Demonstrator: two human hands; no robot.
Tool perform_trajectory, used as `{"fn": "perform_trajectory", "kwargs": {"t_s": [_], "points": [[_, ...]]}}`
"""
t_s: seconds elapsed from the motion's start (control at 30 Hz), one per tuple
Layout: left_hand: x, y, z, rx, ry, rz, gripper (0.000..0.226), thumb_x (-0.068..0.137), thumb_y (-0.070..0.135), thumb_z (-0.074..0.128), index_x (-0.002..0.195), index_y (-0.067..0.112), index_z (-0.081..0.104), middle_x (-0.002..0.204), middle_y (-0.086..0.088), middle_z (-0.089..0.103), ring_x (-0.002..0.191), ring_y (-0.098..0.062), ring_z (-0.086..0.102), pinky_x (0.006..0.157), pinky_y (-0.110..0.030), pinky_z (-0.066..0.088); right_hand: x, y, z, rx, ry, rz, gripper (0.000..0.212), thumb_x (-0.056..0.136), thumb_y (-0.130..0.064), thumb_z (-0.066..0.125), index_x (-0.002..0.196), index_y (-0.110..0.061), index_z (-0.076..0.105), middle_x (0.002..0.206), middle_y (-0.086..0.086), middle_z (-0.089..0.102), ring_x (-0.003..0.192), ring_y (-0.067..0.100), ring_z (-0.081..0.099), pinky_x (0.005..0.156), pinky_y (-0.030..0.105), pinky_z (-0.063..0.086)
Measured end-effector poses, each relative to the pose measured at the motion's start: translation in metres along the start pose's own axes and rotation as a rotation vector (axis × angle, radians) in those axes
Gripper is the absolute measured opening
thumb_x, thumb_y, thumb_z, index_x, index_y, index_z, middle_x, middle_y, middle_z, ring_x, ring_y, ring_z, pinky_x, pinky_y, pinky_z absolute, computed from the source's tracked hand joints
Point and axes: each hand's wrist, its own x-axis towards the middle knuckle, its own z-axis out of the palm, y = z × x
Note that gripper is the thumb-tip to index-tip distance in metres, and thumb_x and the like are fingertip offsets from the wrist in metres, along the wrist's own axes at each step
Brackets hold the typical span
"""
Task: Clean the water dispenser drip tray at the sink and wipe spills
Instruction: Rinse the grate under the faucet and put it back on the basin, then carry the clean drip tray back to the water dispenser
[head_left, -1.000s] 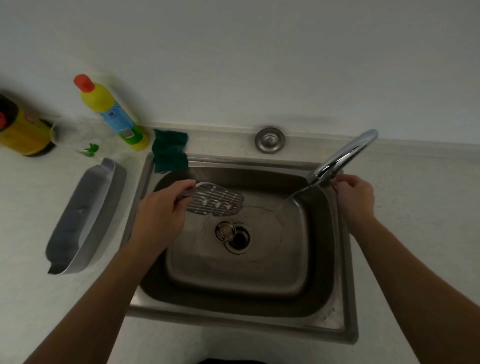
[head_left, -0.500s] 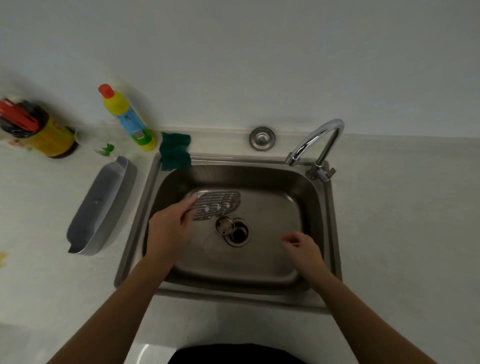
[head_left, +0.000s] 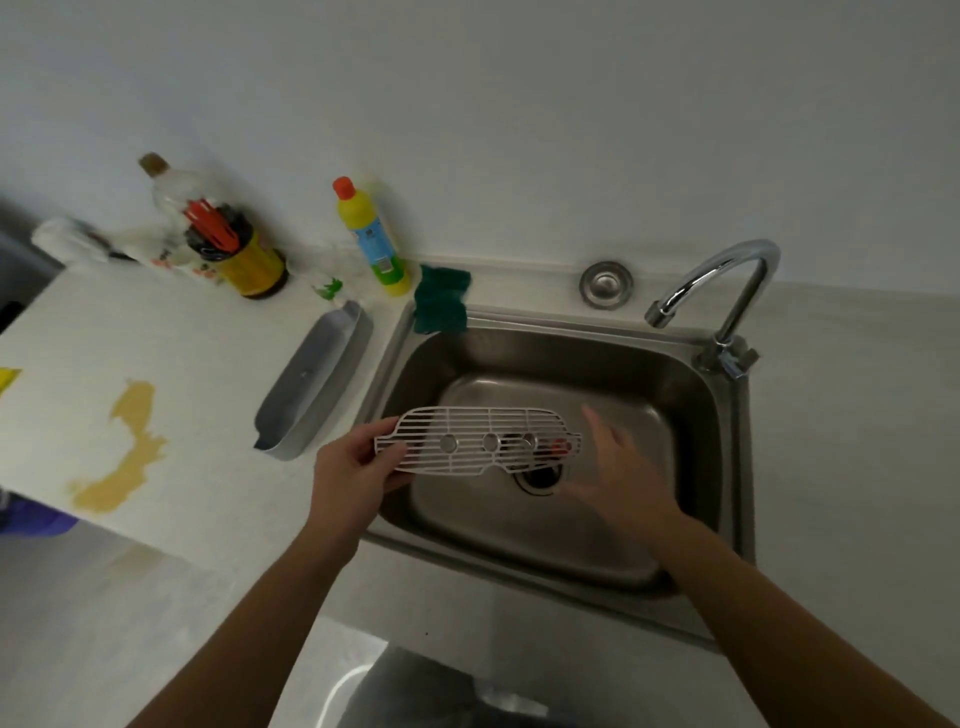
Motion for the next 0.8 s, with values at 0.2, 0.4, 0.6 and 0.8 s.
{"fn": "perform_trajectory", "kwargs": {"t_s": [0.2, 0.4, 0.6, 0.8], "points": [[0.001, -0.011, -0.057, -0.274, 0.075, -0.032, 0.023, 0.098, 0.004, 0.065, 0.115, 0.016, 0.075, 0.109, -0.010, 0.080, 0.101, -0.029, 0.078, 0.084, -0.043, 0.065, 0.049, -0.064, -0.008, -0.126, 0.046, -0.234, 0.077, 0.078, -0.055, 0.078, 0.145, -0.030, 0.049, 0.127, -0.013, 0.049, 0.114, 0.012, 0.056, 0.087, 0.028, 0.043], [0.044, -0.041, -0.121, -0.423, 0.246, -0.115, 0.020, 0.099, 0.004, 0.063, 0.098, 0.021, 0.074, 0.104, -0.014, 0.080, 0.096, -0.034, 0.078, 0.076, -0.038, 0.065, 0.119, -0.156, 0.007, -0.279, -0.001, -0.396, 0.067, 0.084, -0.052, 0.075, 0.144, -0.031, 0.052, 0.133, -0.010, 0.051, 0.119, 0.013, 0.053, 0.094, 0.031, 0.045], [0.090, -0.081, -0.173, -0.230, 0.307, -0.062, 0.040, 0.080, 0.010, 0.086, 0.107, 0.033, 0.066, 0.105, 0.003, 0.079, 0.092, -0.014, 0.077, 0.073, -0.022, 0.063, 0.213, -0.255, 0.038, -0.363, -0.095, -0.490, 0.073, 0.077, -0.056, 0.080, 0.141, -0.029, 0.057, 0.128, -0.011, 0.053, 0.106, 0.006, 0.049, 0.085, 0.030, 0.043], [0.126, -0.116, -0.179, 0.329, 0.399, -0.051, 0.054, 0.069, 0.033, 0.094, 0.102, 0.043, 0.052, 0.098, 0.017, 0.064, 0.083, -0.008, 0.064, 0.065, -0.022, 0.055, 0.290, -0.308, 0.069, -0.372, -0.269, -0.494, 0.078, 0.077, -0.036, 0.087, 0.147, -0.026, 0.053, 0.133, -0.008, 0.052, 0.117, 0.014, 0.055, 0.102, 0.039, 0.047]]}}
